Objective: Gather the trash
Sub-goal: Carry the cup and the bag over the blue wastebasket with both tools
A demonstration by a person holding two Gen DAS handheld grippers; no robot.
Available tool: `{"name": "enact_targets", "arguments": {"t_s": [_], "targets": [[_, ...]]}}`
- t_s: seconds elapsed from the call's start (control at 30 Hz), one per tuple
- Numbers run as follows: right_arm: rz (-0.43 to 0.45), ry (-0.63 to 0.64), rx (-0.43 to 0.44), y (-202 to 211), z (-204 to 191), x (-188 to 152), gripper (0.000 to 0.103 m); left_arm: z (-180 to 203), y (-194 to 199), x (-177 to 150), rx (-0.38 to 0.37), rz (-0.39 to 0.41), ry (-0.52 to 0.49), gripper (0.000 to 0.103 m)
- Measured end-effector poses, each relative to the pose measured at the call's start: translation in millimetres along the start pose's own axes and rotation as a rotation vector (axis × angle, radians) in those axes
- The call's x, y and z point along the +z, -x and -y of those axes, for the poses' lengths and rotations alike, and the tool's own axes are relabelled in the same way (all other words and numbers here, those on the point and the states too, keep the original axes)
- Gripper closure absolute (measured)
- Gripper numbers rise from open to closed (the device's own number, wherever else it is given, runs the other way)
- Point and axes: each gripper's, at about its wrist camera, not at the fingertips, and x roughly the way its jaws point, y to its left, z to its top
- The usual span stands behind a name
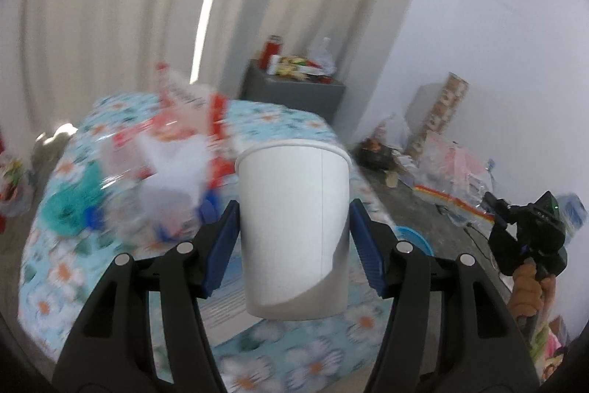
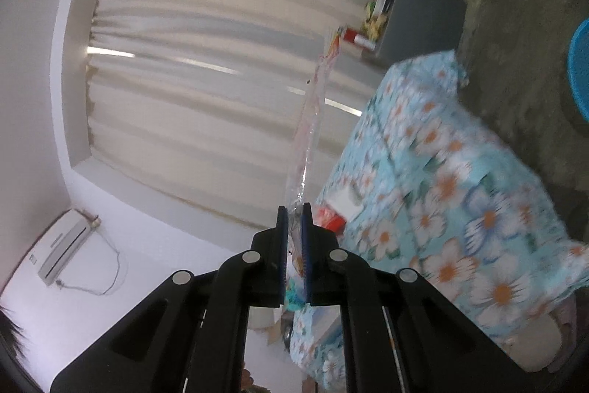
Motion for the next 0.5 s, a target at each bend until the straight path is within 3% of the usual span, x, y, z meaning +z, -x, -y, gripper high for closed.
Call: {"name": "enact_targets", "arguments": {"t_s": [0.27, 0.37, 0.5], "targets": [[0.235, 0.033, -0.224, 79, 34, 33, 0.096, 110, -92, 32, -0.241, -0.113, -0.096, 0.046], [0.331, 0.031, -0.408, 109, 63, 45, 0.096, 161, -142, 38, -0.334, -0.190, -0.132, 0.046], [0.383, -0.014, -0.562, 124, 110, 59, 0.096, 230, -221, 28, -0.399, -0.335, -0.171, 0.045]]}}
